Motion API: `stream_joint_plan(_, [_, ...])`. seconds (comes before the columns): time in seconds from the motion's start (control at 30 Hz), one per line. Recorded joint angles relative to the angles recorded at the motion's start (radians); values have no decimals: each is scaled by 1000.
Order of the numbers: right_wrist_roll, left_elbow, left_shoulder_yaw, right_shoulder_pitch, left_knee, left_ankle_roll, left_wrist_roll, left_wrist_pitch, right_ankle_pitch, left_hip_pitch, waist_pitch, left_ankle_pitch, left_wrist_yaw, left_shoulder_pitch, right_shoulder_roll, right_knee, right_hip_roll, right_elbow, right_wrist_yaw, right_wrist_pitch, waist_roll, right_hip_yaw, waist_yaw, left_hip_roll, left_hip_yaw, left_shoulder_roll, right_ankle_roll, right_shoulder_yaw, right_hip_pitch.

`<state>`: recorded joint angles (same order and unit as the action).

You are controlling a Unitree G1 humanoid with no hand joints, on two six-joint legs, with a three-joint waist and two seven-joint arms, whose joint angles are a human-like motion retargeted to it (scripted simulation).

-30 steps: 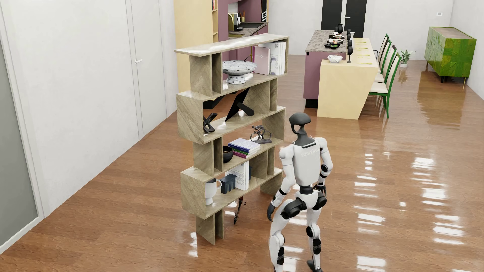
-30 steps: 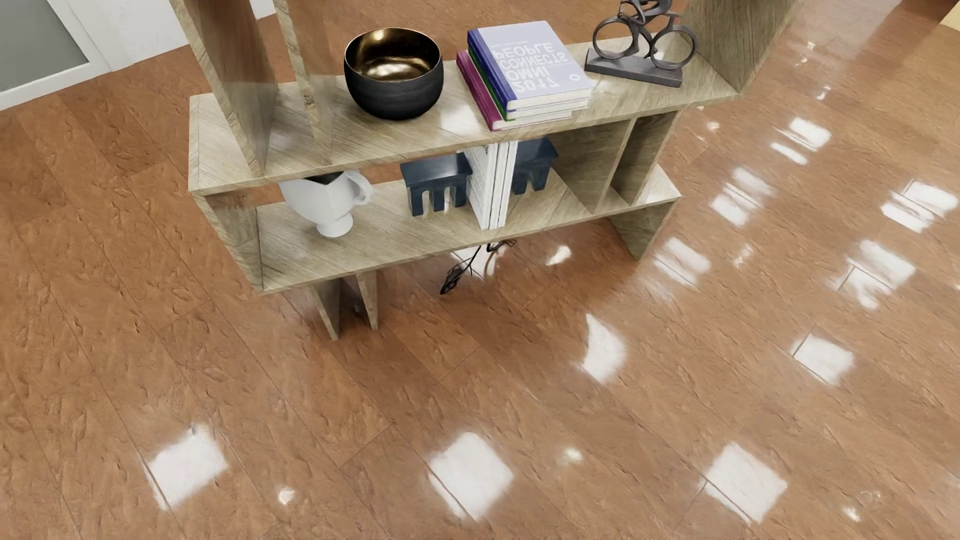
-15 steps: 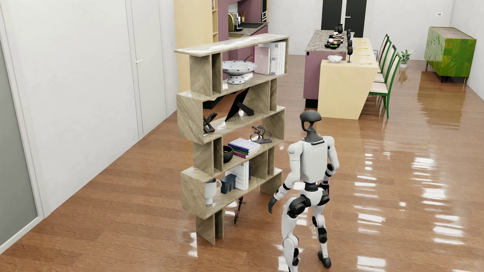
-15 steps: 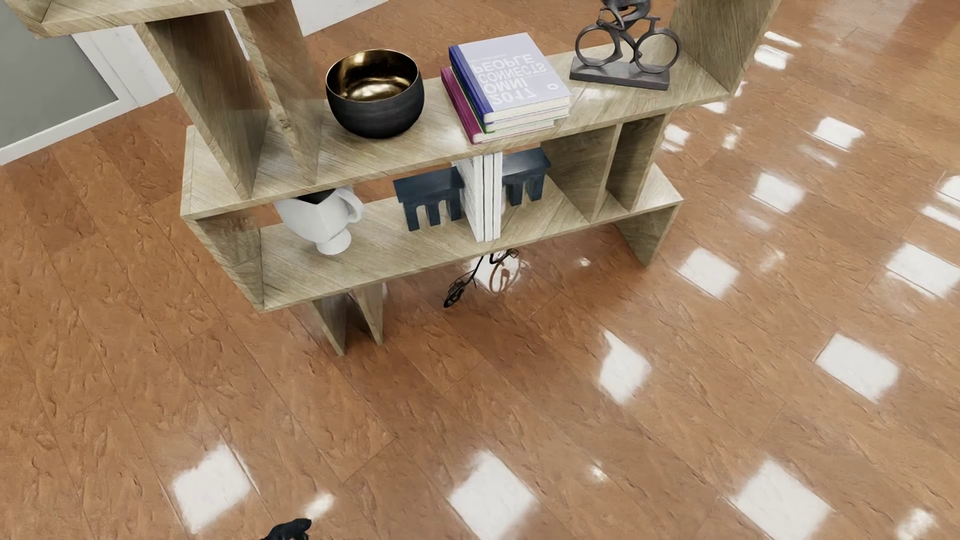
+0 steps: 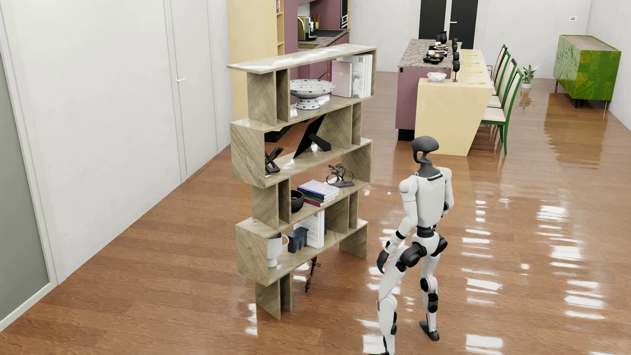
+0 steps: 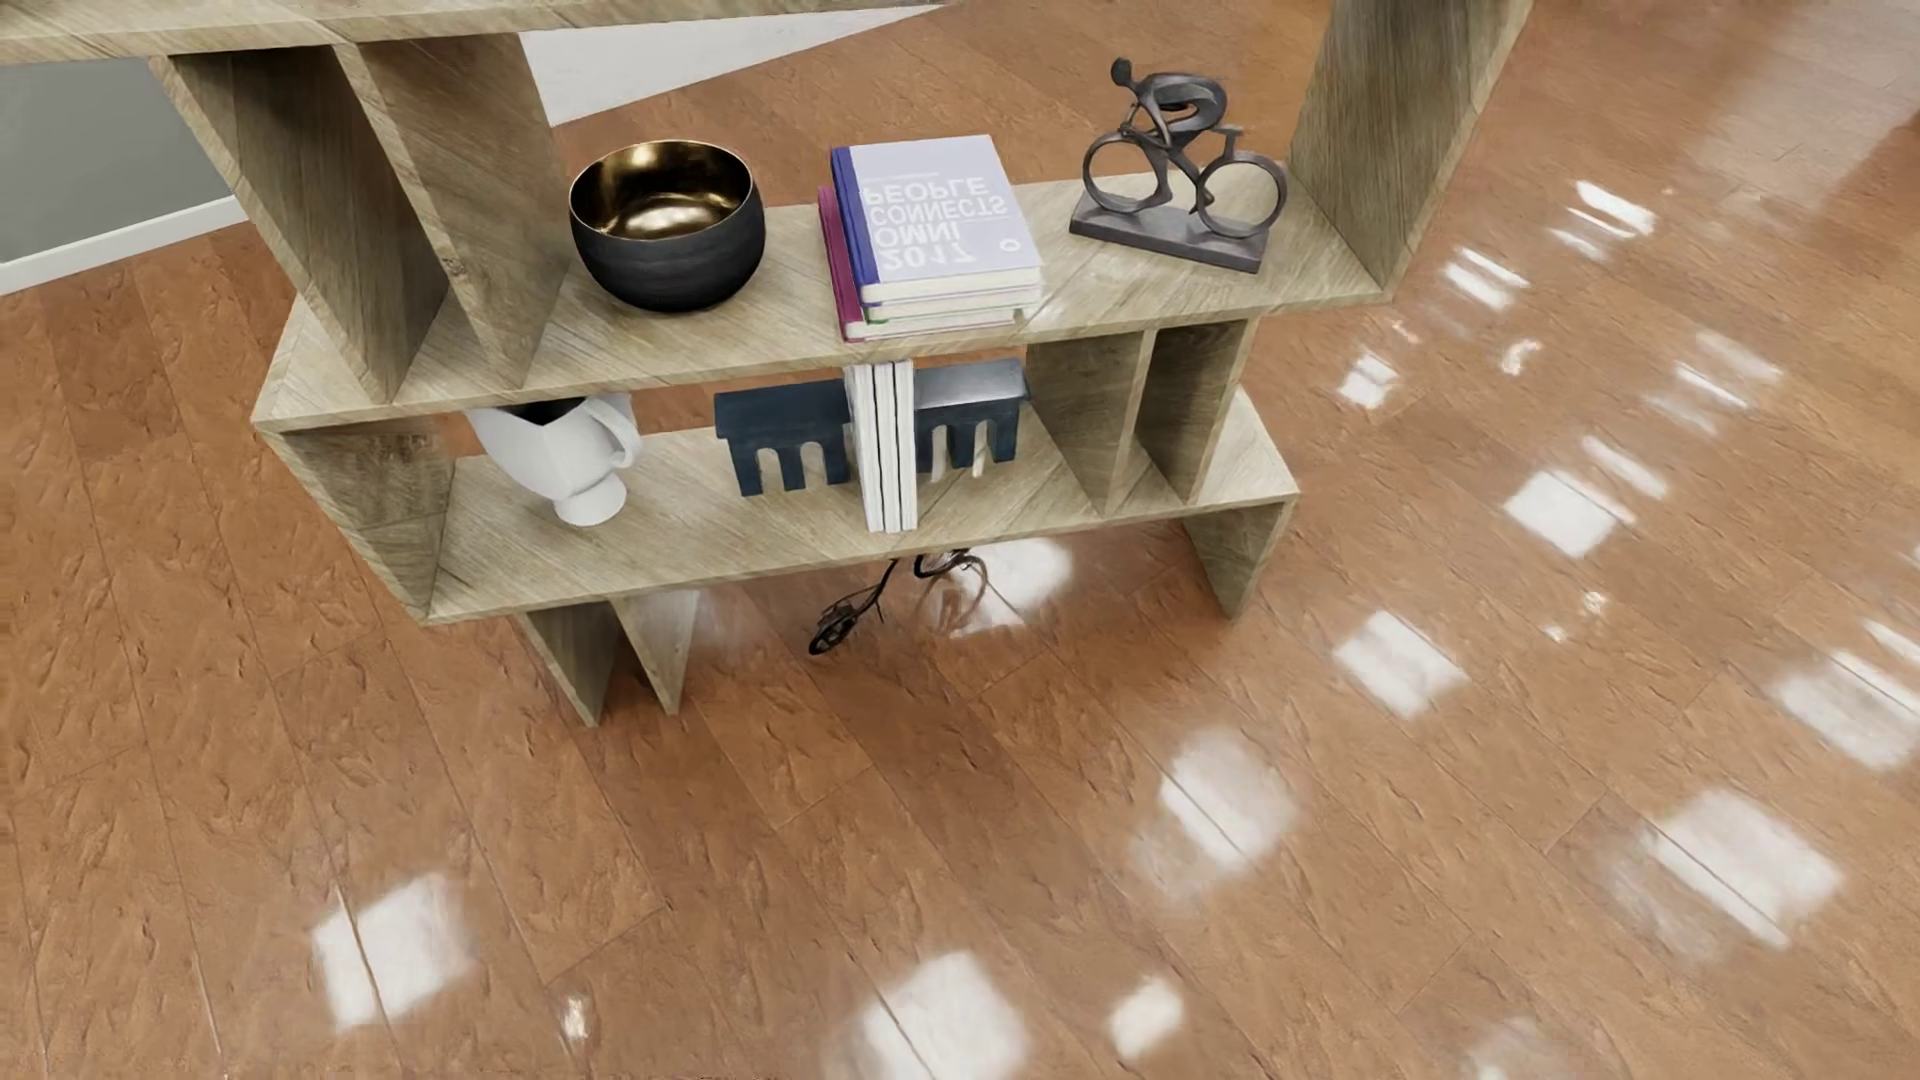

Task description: Walk to the shelves

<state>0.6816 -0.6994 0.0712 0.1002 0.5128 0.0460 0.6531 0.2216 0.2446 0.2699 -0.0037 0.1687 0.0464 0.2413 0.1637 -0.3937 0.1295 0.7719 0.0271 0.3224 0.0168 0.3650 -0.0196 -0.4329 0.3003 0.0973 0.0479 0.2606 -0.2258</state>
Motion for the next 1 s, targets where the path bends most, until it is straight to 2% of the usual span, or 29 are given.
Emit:
stream_joint_plan(0.03, [-11, -3, 10, -15, 32, -50, 4, -2, 8, 18, 0, 28, 10, -1, 8, -8, -7, 1, 10, 0, 1, 5, -7, 28, -22, -7, -10, 6, -1])
stream_joint_plan(0.1, [-28, -5, 22, -36, 88, -210, 15, -6, 26, 54, -1, 109, 21, -8, 31, -28, -12, -3, 14, -4, -1, 15, -15, 139, -128, -15, -26, 22, -4])
stream_joint_plan(0.13, [-37, -5, 24, -40, 96, -250, 18, -8, 31, 64, -3, 144, 10, -12, 42, -30, -11, -7, 17, -5, -3, 23, -15, 210, -193, -14, -33, 25, -1])
stream_joint_plan(0.17, [-47, -6, 23, -40, 92, -238, 20, -11, 36, 61, -6, 167, -8, -16, 51, -29, -10, -12, 23, -5, -4, 36, -11, 244, -191, -11, -39, 24, 4])
stream_joint_plan(0.2, [-58, -8, 21, -38, 65, -197, 21, -12, 37, 42, -10, 181, -24, -20, 56, -22, -10, -17, 30, -3, -4, 51, -5, 237, -118, -7, -45, 18, 12])
stream_joint_plan(0.23, [-70, -9, 19, -34, 18, -128, 24, -12, 36, 16, -14, 170, -30, -24, 59, -11, -11, -18, 38, 1, -2, 62, -2, 232, -54, -4, -49, 13, 21])
stream_joint_plan(0.27, [-80, -11, 19, -31, -34, -87, 26, -10, 35, -13, -18, 159, -29, -28, 60, 0, -13, -15, 45, 5, -1, 68, -1, 232, -15, -4, -52, 10, 30])
stream_joint_plan(0.33, [-89, -18, 16, -18, -112, -90, 24, 4, 32, -54, -23, 138, -16, -45, 59, 16, -11, -6, 43, 19, -1, 78, -3, 250, -16, -15, -54, 15, 46])
stream_joint_plan(0.43, [-88, -12, 5, -5, -158, -122, 21, -4, 30, -72, -26, 116, -17, -55, 47, 30, 0, 26, 8, 28, -4, 99, -1, 268, -31, -14, -53, 47, 61])
stream_joint_plan(0.6, [-73, 13, 14, -13, -149, -116, 10, -17, 29, -56, -24, 110, -12, -34, 32, 26, 12, 77, -33, 18, 3, 123, -3, 281, -54, -7, -57, 113, 57])
stream_joint_plan(0.8, [-67, -19, 3, -30, -133, -113, 10, 9, 28, -41, -17, 112, -15, 2, 31, 13, 2, 44, -11, 6, 13, 105, -10, 266, -41, 2, -65, 124, 33])
stream_joint_plan(1.0, [-69, -29, -4, -56, -124, -104, 9, 3, 33, -21, -12, 123, -31, 25, 44, -2, -7, 45, 6, -3, 19, 98, -15, 253, -40, 8, -76, 134, 11])
